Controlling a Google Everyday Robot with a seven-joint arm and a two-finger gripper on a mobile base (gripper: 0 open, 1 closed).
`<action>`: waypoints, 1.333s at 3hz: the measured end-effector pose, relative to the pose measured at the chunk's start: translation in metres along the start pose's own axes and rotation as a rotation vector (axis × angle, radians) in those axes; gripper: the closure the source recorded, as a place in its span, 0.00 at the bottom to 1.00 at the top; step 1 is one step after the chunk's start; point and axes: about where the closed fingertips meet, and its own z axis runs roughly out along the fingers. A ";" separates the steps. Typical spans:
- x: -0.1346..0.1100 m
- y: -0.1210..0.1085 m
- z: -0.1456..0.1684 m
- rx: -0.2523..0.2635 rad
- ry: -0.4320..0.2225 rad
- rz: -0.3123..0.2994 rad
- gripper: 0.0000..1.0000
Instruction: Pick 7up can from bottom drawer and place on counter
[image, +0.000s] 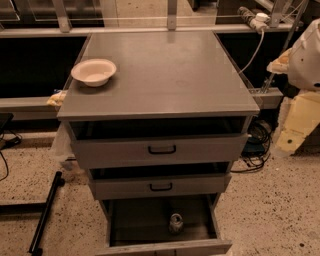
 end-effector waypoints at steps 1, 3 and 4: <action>0.000 0.000 0.000 0.000 0.000 0.000 0.00; -0.003 0.010 0.050 -0.003 -0.066 -0.001 0.42; -0.011 0.021 0.119 -0.029 -0.126 -0.002 0.66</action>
Offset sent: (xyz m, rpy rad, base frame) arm 0.0051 0.0058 -0.0351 0.0521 -0.0032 0.0025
